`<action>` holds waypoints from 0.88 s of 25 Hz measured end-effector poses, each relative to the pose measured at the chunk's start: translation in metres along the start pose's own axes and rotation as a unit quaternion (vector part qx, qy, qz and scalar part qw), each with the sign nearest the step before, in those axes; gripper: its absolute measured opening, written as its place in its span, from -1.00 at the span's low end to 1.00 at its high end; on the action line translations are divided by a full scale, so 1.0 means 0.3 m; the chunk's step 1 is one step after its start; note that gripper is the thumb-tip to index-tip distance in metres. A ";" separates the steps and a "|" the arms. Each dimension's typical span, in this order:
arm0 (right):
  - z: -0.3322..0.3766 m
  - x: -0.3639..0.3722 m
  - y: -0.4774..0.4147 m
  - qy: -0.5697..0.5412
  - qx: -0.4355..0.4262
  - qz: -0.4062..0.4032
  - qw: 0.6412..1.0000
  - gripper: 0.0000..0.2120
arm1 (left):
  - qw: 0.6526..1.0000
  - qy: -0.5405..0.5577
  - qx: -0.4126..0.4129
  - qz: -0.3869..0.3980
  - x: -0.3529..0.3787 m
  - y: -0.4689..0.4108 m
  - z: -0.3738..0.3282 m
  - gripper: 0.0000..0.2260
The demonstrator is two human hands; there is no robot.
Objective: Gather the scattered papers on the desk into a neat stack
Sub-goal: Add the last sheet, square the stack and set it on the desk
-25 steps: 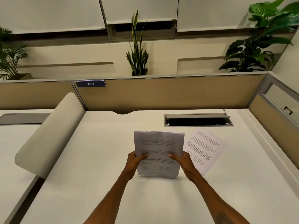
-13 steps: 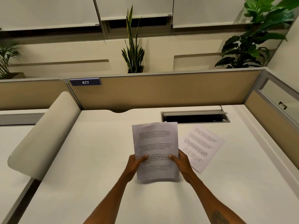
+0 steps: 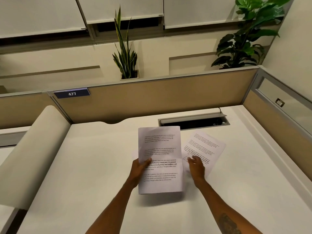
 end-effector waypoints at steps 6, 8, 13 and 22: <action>-0.159 -0.208 -0.084 0.144 0.143 -0.143 0.969 -0.44 | 1.000 -0.005 -0.012 0.004 0.014 -0.063 0.013 -0.77; -0.168 -0.210 -0.099 0.154 0.153 -0.142 0.966 -0.36 | 1.000 -0.011 -0.017 0.005 0.009 -0.084 0.024 -0.77; -0.150 -0.154 -0.140 0.162 0.127 -0.133 0.970 -0.23 | 0.999 -0.021 -0.026 0.000 -0.019 -0.117 0.047 -0.75; -0.179 -0.208 -0.154 0.107 0.148 -0.135 0.974 -0.43 | 0.999 -0.024 -0.040 0.007 -0.001 -0.101 0.076 -0.73</action>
Point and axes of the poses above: each hand's wrist, its own y-axis away from the middle knuckle, its own x-axis out of the palm, z = x × y, the point moved 9 cm from there along -y, towards the middle knuckle, and after that the axes turned 5 degrees about -x, right-handed, at the moved point
